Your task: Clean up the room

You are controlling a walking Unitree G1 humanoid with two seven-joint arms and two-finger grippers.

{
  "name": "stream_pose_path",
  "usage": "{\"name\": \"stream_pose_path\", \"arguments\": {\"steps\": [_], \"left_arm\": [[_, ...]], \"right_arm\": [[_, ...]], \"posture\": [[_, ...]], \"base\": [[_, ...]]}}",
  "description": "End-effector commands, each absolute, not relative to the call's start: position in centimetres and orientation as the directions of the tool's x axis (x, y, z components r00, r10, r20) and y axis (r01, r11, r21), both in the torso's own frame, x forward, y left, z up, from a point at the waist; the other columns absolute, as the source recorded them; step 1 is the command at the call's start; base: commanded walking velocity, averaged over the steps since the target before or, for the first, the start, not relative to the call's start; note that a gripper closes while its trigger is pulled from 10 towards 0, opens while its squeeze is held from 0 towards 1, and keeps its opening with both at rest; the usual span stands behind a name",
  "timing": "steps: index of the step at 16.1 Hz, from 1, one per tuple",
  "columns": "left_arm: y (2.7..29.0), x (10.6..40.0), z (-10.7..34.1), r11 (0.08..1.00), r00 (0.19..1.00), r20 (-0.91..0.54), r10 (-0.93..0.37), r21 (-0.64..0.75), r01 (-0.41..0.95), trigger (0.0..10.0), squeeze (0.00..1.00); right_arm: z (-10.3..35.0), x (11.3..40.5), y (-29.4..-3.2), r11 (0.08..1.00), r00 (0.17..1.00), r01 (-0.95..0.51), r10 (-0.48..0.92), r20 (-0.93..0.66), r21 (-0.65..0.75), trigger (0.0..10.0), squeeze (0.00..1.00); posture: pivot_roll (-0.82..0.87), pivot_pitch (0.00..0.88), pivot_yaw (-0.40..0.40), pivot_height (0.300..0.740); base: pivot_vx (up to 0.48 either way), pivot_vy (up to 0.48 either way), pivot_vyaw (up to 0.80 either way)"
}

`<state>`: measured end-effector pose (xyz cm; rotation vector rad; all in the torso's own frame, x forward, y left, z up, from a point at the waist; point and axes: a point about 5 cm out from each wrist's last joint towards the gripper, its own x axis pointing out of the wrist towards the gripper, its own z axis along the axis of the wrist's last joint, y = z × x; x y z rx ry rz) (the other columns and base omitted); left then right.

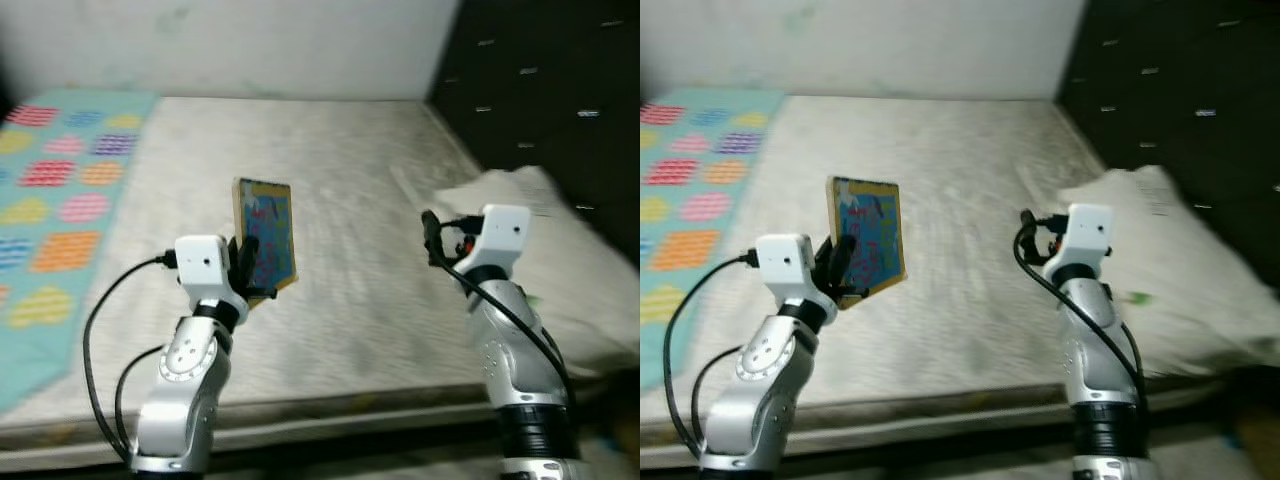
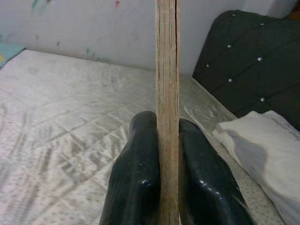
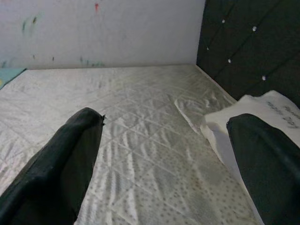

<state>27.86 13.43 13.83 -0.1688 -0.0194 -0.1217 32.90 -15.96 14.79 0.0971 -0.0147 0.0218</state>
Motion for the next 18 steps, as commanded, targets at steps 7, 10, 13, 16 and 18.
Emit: {"name": "stream_pose_path", "arguments": {"steps": [7, 10, 13, 16, 18], "left_arm": [[13.80, 28.06, 14.85, 0.982, 0.993, 0.080, -0.083, -0.165, 0.095, 10.0, 0.00], [13.82, 28.17, 14.92, 0.983, 0.994, 0.083, -0.078, -0.160, 0.090, 10.0, 0.00], [13.79, 28.32, 15.02, 0.982, 0.993, 0.088, -0.082, -0.166, 0.096, 10.0, 0.00], [13.69, 28.40, 15.10, 0.980, 0.992, 0.092, -0.086, -0.170, 0.101, 10.0, 0.00], [13.70, 28.47, 15.09, 0.980, 0.992, 0.093, -0.086, -0.171, 0.101, 10.0, 0.00]], "right_arm": [[14.90, 32.97, -15.87, 0.996, 0.999, -0.035, 0.034, 0.017, 0.079, 10.0, 0.00], [14.94, 33.06, -15.77, 0.997, 0.999, -0.046, 0.045, 0.021, 0.060, 10.0, 0.00], [15.09, 33.21, -15.64, 0.997, 0.998, -0.057, 0.056, 0.030, 0.046, 10.0, 0.00], [15.14, 33.33, -15.66, 0.997, 0.998, -0.057, 0.055, 0.031, 0.046, 10.0, 0.00], [15.20, 33.41, -15.68, 0.997, 0.998, -0.057, 0.056, 0.033, 0.045, 10.0, 0.00]], "posture": [[0.02, 0.031, -0.033, 0.740], [0.02, 0.026, -0.034, 0.740], [0.02, 0.016, -0.037, 0.740], [0.02, 0.010, -0.039, 0.740], [0.02, 0.006, -0.040, 0.740]], "base": [[0.000, -0.092, 0.00], [0.000, 0.000, 0.00], [0.000, -0.084, 0.48], [0.000, -0.305, 0.33], [0.000, -0.309, 0.00]]}}
